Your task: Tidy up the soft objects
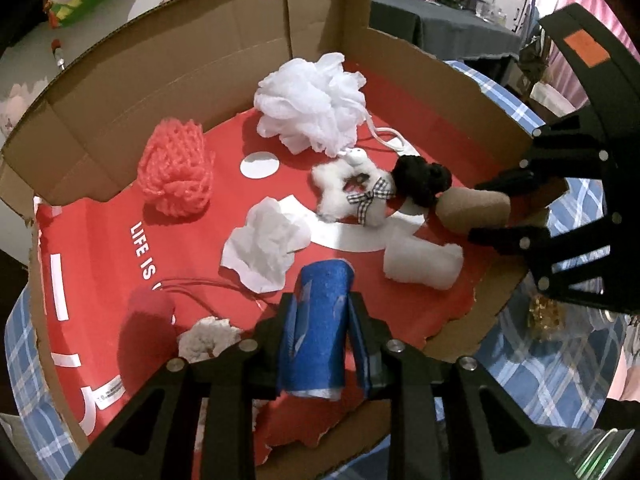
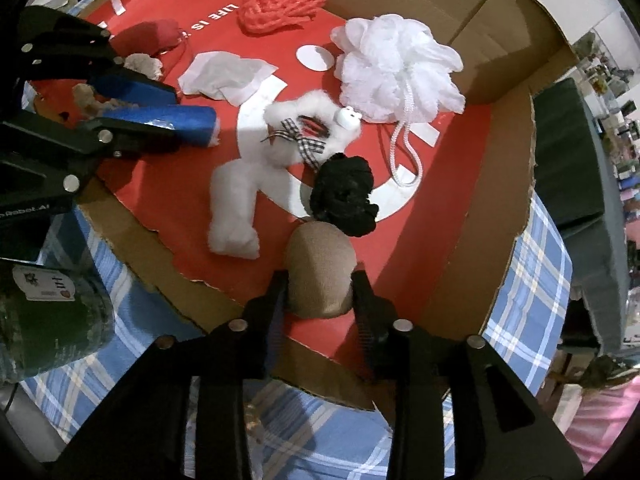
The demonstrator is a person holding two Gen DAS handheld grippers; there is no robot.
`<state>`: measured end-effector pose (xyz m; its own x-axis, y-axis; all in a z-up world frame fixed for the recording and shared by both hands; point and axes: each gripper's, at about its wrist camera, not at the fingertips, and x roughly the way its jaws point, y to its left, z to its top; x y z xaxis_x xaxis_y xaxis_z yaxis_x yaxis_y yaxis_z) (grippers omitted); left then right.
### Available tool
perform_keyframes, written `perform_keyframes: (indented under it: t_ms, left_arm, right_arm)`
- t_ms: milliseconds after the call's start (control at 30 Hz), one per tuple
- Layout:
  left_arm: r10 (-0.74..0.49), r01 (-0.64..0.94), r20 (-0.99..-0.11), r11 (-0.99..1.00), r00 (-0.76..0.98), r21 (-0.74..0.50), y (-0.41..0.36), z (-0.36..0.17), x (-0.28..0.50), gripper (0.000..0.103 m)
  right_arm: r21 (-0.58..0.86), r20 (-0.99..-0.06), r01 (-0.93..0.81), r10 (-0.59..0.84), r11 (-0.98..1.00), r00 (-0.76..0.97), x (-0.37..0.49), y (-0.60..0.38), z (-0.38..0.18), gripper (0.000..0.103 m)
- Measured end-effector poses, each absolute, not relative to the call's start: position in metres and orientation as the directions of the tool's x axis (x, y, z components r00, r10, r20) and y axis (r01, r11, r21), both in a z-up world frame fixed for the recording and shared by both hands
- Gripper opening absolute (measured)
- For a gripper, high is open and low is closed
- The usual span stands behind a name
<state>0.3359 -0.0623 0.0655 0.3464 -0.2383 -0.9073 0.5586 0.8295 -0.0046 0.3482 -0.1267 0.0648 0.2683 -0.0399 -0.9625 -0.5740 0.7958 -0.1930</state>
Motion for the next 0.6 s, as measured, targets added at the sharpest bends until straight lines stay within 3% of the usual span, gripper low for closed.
perform_keyframes:
  t_ms: [67,233,300,433,500,600]
  left_arm:
    - [-0.231,0.558,-0.908,0.83,0.349,0.003,-0.063,0.065,0.337,0.045]
    - [-0.241,0.553,-0.903,0.833,0.355,-0.005,-0.062,0.071,0.332,0.05]
    - [-0.252,0.548,-0.897,0.836,0.362,-0.013,-0.061,0.073,0.331,0.063]
    - [-0.264,0.504,-0.874,0.863,0.407,-0.025,-0.05,0.088,0.326,0.074]
    - [-0.266,0.469,-0.865,0.882,0.425,-0.041,-0.042,0.095,0.324,0.084]
    - [-0.253,0.404,-0.853,0.913,0.457,-0.055,-0.032,0.102,0.319,0.087]
  right_arm:
    - [-0.205,-0.957,-0.569,-0.042,0.796,0.287,0.348,-0.125,0.068,0.056]
    - [-0.196,-0.954,-0.555,-0.027,0.808,0.299,0.345,-0.121,0.076,0.056]
    - [-0.195,-0.95,-0.541,-0.021,0.818,0.31,0.344,-0.126,0.083,0.056]
    - [-0.16,-0.939,-0.496,0.024,0.854,0.344,0.339,-0.135,0.101,0.057]
    - [-0.143,-0.929,-0.458,0.041,0.877,0.368,0.336,-0.136,0.109,0.064]
    - [-0.087,-0.916,-0.395,0.083,0.915,0.393,0.336,-0.136,0.119,0.068]
